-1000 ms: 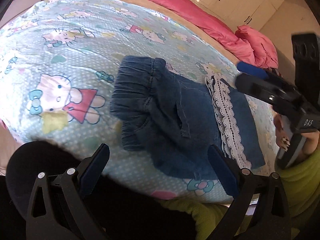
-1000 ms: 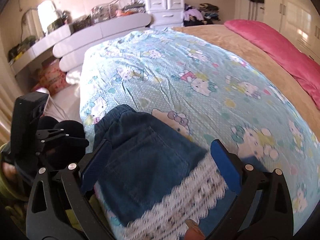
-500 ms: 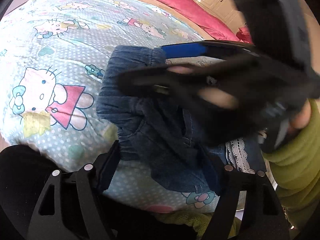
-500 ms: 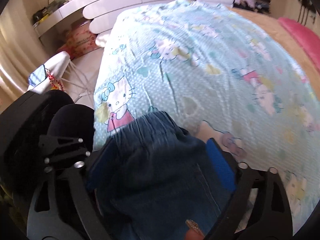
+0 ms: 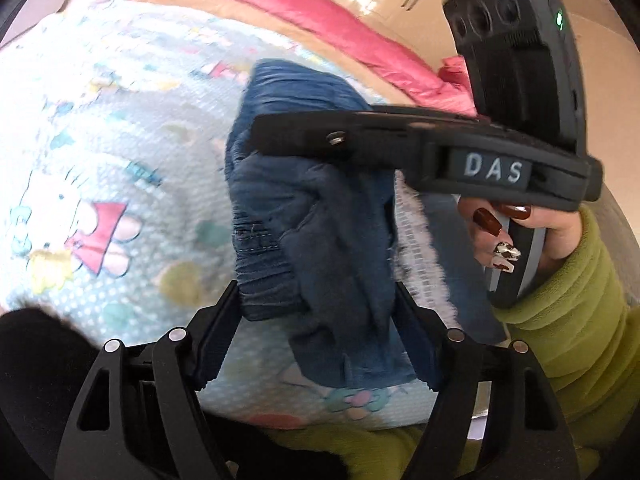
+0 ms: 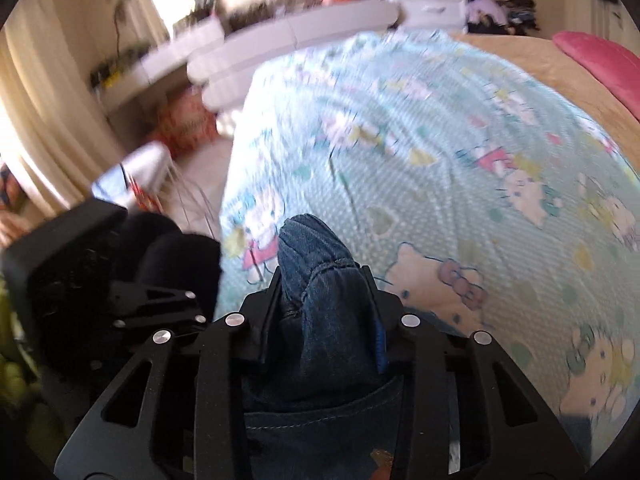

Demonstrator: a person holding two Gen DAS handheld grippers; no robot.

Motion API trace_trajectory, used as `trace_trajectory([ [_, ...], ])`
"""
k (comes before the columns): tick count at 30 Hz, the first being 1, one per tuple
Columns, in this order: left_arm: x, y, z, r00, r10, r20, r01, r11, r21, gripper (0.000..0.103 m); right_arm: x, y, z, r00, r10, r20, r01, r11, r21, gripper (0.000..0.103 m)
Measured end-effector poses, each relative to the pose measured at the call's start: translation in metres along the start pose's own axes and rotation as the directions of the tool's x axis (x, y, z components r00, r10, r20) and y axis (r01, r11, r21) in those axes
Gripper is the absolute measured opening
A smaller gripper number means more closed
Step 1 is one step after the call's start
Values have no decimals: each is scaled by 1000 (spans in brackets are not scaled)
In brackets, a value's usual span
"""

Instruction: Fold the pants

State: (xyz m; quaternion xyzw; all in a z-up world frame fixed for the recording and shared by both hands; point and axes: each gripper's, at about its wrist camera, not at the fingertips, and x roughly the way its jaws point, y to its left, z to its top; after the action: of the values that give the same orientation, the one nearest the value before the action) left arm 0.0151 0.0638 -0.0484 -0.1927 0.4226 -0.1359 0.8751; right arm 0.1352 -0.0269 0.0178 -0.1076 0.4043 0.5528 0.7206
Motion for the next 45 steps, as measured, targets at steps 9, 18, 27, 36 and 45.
trace_trajectory([
  [9,8,-61,16,998,-60,-8,60,991,120,72,-80,-33,-39,988,-38,152,16,989,145,29],
  [18,52,-118,20,984,-149,-103,171,948,269,72,-135,-75,-100,952,-153,264,48,929,367,51],
  [27,87,-151,-1,972,-114,-207,184,912,365,83,-136,-75,-152,934,-306,184,179,847,501,65],
  [36,75,-143,-18,971,-122,-206,188,922,337,83,-118,-96,-179,916,-400,39,321,786,528,57],
  [45,32,-127,-1,994,-71,-81,93,945,315,94,-171,-57,-173,864,-471,175,337,801,494,84],
])
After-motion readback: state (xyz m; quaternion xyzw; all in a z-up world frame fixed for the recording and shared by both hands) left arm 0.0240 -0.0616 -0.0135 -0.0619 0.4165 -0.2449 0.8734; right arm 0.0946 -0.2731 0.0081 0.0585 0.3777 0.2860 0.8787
